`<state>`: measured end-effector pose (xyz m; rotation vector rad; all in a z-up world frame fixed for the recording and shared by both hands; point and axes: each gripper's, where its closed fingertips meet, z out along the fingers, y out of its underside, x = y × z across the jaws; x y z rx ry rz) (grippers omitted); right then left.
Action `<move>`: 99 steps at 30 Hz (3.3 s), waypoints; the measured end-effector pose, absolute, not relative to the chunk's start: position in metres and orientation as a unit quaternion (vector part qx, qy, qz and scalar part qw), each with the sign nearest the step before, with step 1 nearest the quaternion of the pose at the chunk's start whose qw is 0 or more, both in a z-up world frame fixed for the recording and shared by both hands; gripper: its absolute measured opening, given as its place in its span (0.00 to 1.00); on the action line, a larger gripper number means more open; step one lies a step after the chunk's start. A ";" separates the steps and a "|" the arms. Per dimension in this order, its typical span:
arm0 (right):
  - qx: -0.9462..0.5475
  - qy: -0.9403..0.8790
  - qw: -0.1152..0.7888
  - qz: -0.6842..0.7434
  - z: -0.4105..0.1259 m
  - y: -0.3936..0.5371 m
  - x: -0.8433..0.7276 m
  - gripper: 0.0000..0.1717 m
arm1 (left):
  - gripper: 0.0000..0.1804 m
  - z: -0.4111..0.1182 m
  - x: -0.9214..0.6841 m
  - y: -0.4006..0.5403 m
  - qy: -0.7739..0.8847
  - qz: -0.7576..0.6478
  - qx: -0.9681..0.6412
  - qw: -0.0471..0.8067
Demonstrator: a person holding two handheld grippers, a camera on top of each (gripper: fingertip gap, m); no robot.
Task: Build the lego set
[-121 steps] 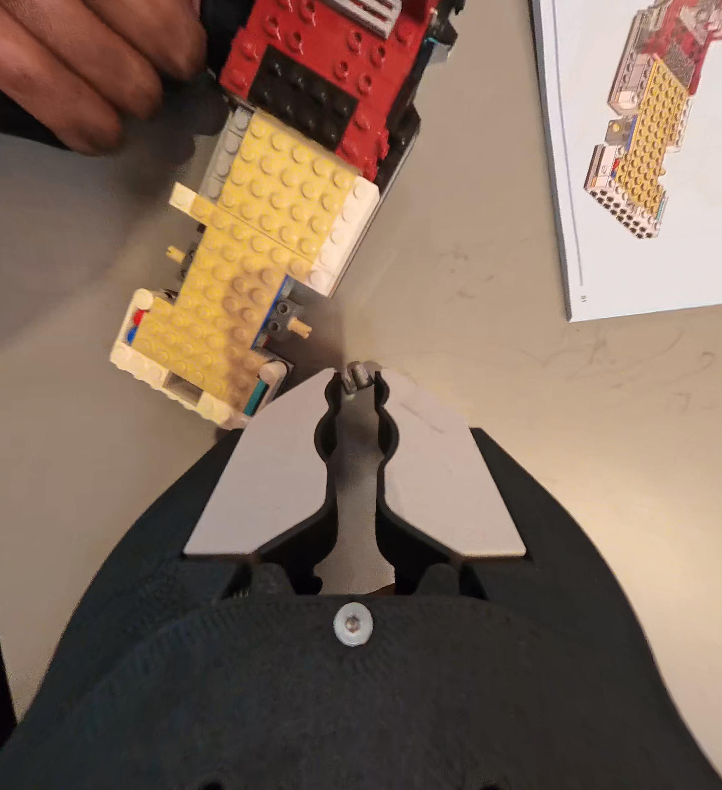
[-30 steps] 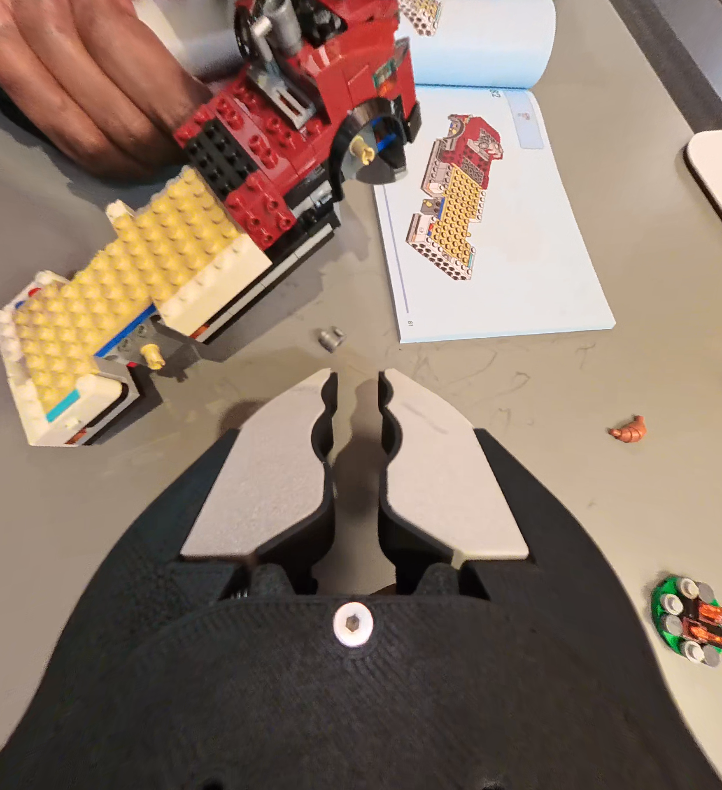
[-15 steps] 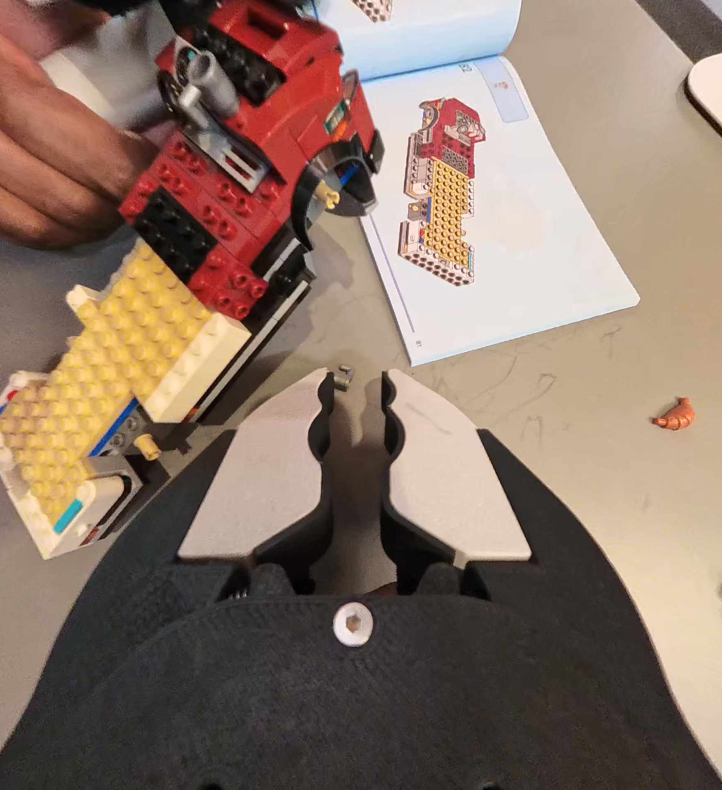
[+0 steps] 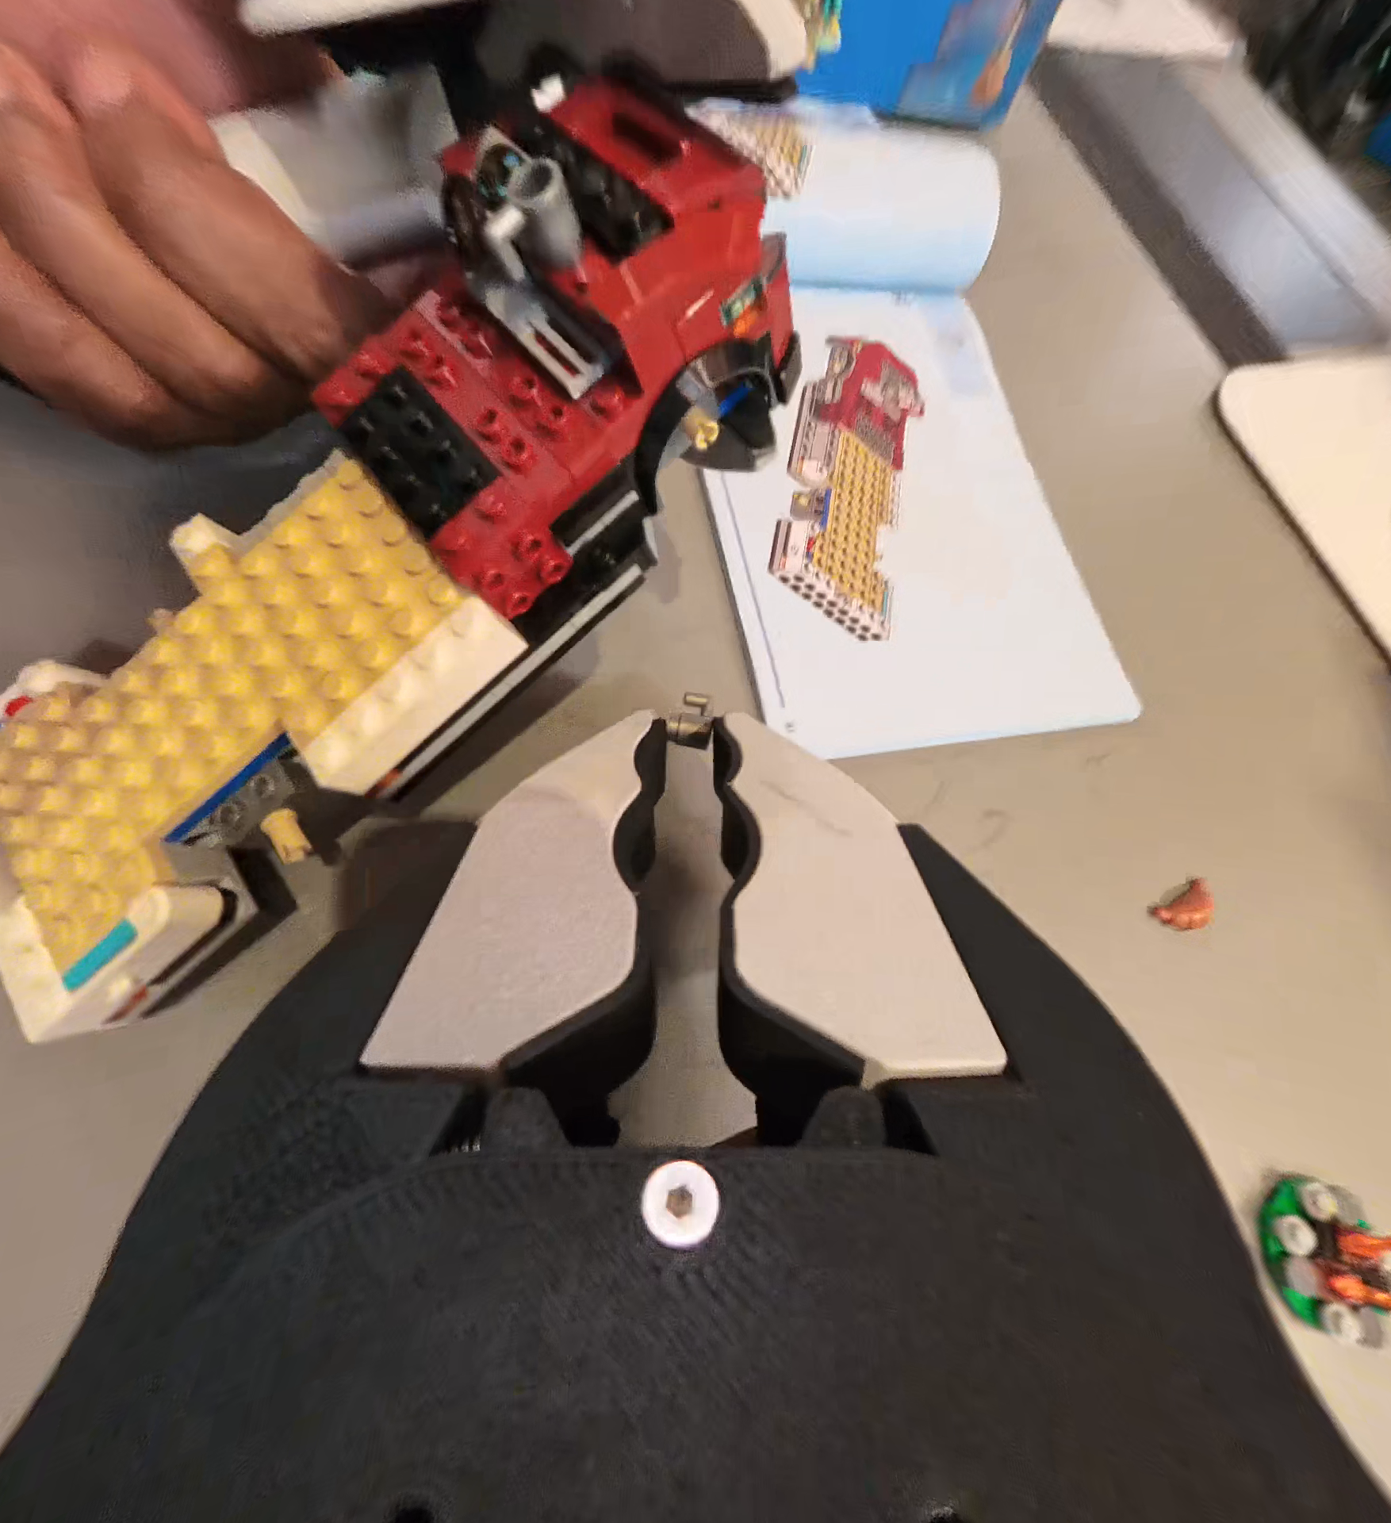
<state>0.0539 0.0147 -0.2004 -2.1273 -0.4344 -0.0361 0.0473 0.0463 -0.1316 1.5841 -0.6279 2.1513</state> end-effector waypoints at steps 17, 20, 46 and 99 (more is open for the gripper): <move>-0.900 -0.157 0.406 0.002 -0.211 -0.011 0.071 0.17 | 0.27 -0.132 0.047 0.052 -0.221 0.771 0.566 0.194; -0.916 -0.153 0.370 0.000 -0.220 -0.019 0.072 0.17 | 0.27 -0.133 0.047 0.052 -0.220 0.770 0.565 0.197; -0.900 -0.169 0.402 0.026 -0.220 -0.019 0.075 0.08 | 0.27 -0.133 0.047 0.050 -0.225 0.770 0.564 0.196; -0.916 -0.014 0.397 0.056 -0.217 0.006 0.073 0.11 | 0.26 -0.134 0.047 0.048 -0.228 0.766 0.568 0.198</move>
